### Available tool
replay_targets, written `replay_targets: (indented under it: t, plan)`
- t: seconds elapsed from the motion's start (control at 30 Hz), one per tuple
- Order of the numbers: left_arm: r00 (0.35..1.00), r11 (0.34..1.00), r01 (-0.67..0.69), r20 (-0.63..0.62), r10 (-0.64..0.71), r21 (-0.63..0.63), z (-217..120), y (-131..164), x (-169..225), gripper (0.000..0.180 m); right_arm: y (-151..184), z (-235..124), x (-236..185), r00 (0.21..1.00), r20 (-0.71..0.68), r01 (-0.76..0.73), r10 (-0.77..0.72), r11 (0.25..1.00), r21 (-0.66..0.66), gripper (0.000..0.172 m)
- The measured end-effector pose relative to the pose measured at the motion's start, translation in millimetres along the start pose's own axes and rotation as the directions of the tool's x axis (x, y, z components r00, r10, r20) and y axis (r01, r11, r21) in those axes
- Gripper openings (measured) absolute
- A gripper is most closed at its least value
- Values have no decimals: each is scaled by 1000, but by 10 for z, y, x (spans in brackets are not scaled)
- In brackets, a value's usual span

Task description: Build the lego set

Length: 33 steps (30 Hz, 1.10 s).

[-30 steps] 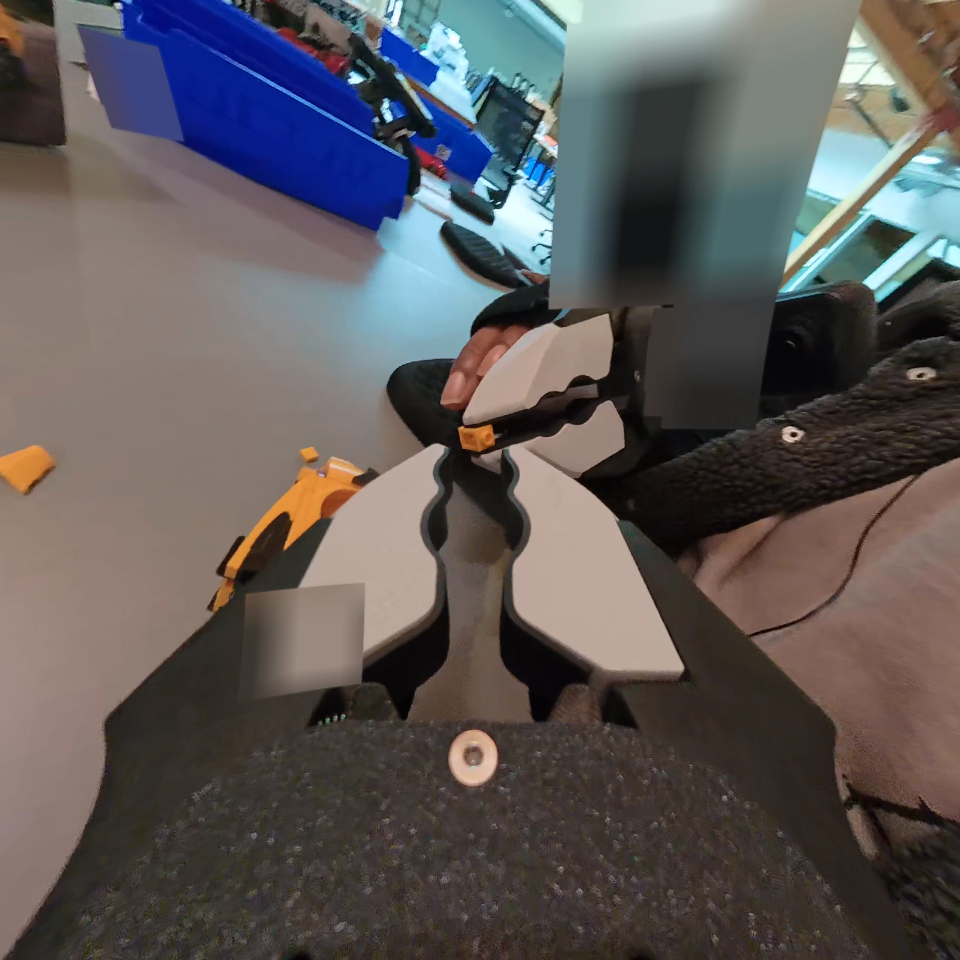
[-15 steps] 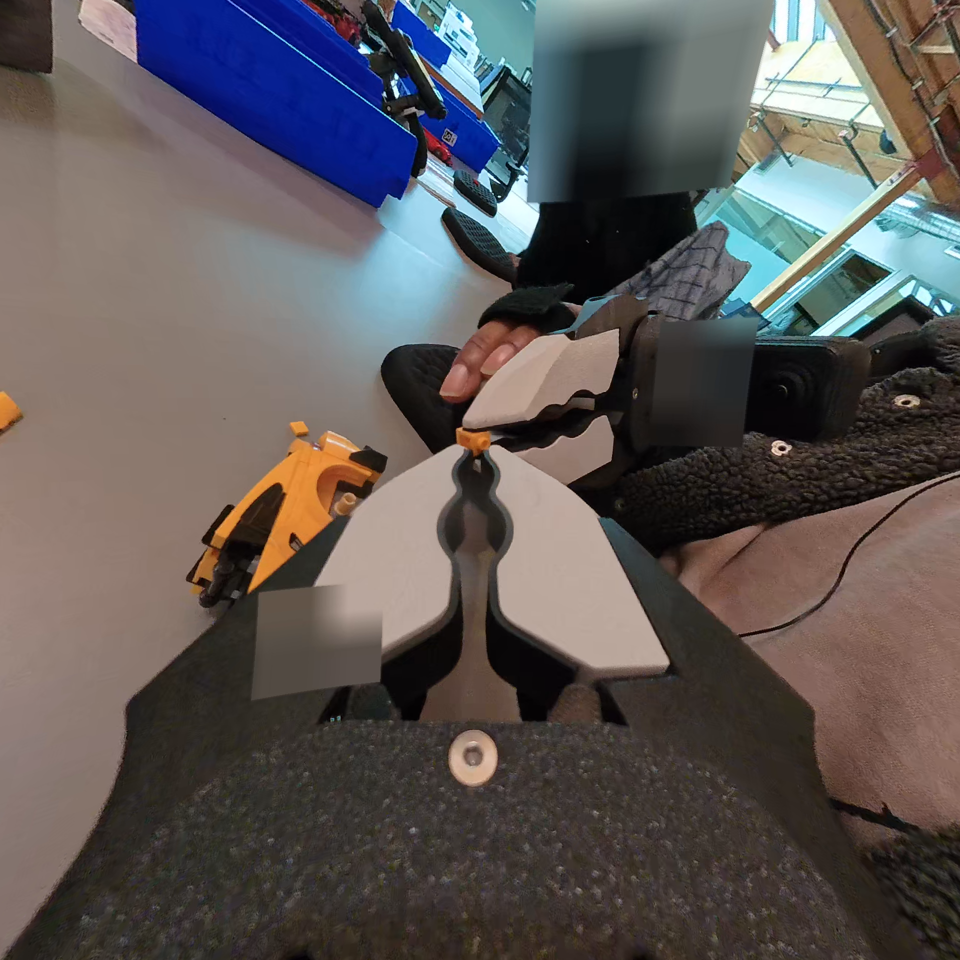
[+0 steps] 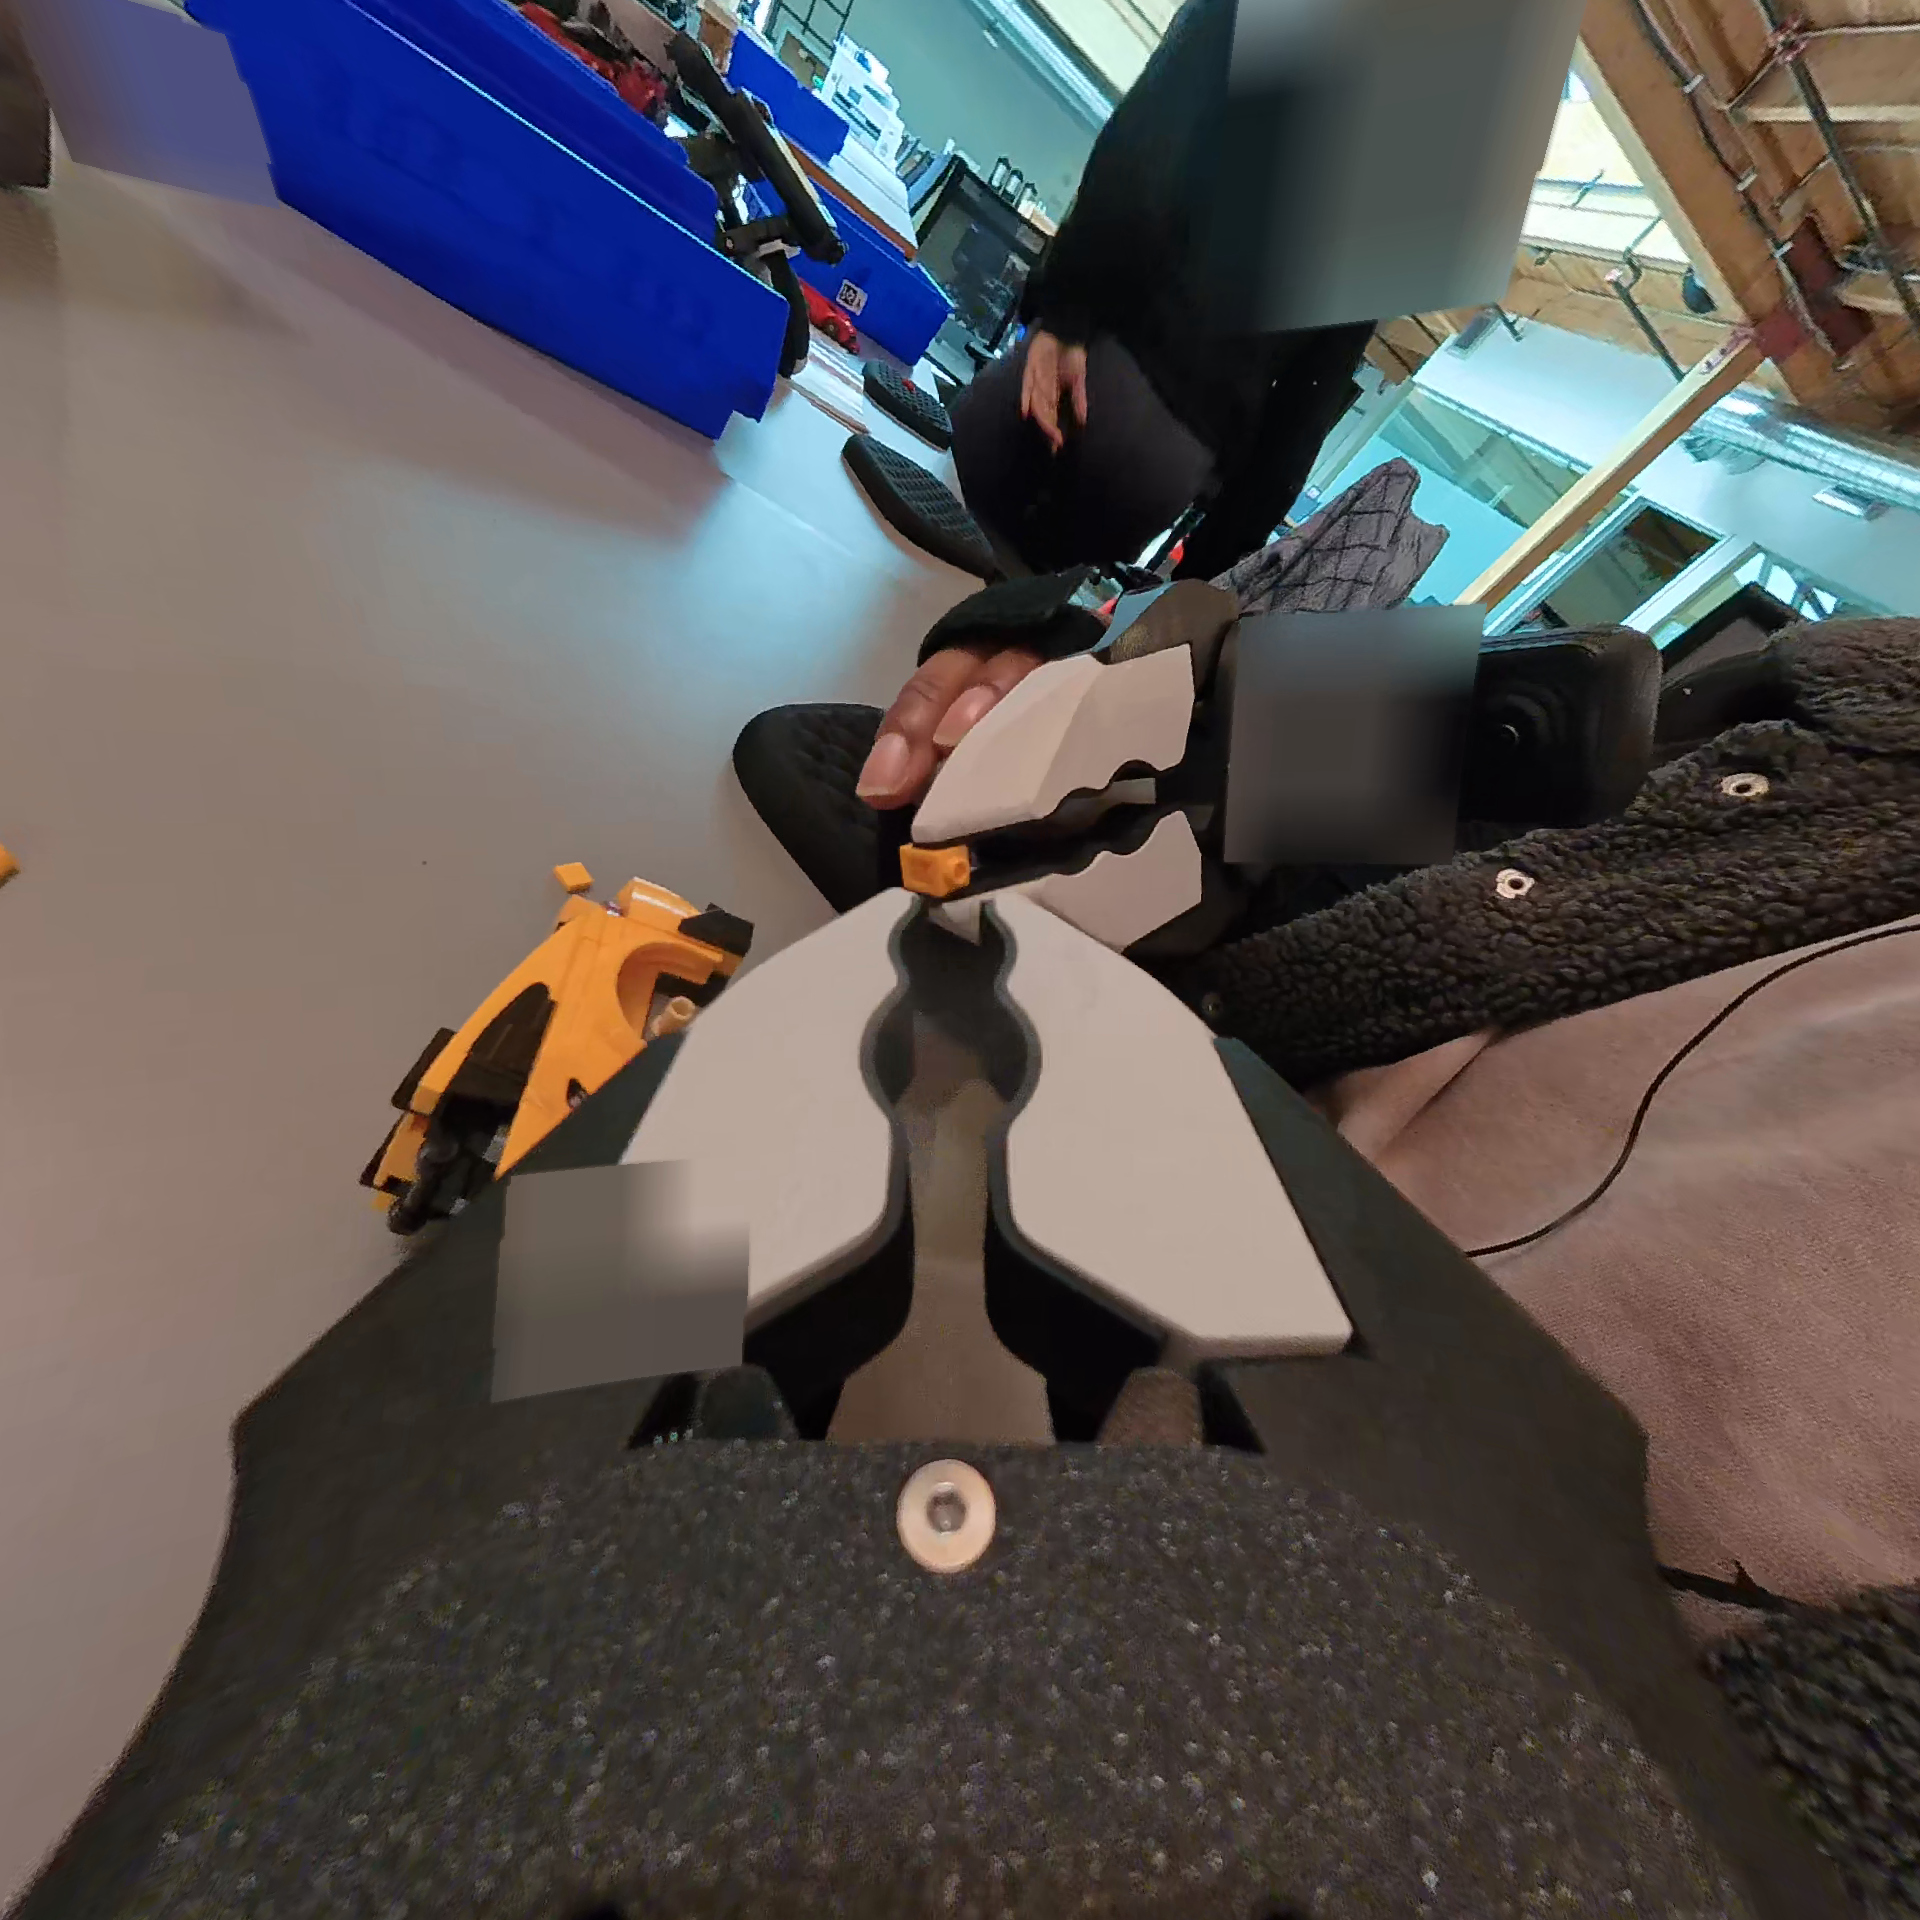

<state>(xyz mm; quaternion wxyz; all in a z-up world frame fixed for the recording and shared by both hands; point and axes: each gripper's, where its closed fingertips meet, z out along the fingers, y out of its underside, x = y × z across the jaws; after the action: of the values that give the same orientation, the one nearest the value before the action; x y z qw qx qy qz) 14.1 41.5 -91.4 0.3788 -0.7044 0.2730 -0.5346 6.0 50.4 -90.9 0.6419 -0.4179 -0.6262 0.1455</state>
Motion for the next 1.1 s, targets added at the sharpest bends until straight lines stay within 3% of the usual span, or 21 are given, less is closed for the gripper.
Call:
replay_targets:
  t: [0.3, 0.5, 0.7, 0.93, 1.1]
  plan:
    - [999, 999, -1, 49, 3, -35, 47, 66, -60, 11, 55, 36, -88, 997, 17, 74, -73, 997, -38, 8]
    - [1000, 999, 20, 12, -19, -44, 31, 69, -22, 7, 17, 17, -109, 996, 28, 85, -84, 996, -11, 7]
    - [995, 997, 64, -78, -67, -41, 11, 61, 66, 6, -62, -21, -121, 998, 69, 6, -9, 999, 48, 7]
    - [945, 984, 178, -277, -172, -5, -61, -25, 249, 5, -188, -93, -98, 984, 135, -135, 116, 981, 138, 11]
    - [931, 981, 194, -311, -190, -20, -50, -4, 283, 6, -256, -126, -93, 981, 145, -151, 126, 972, 178, 11]
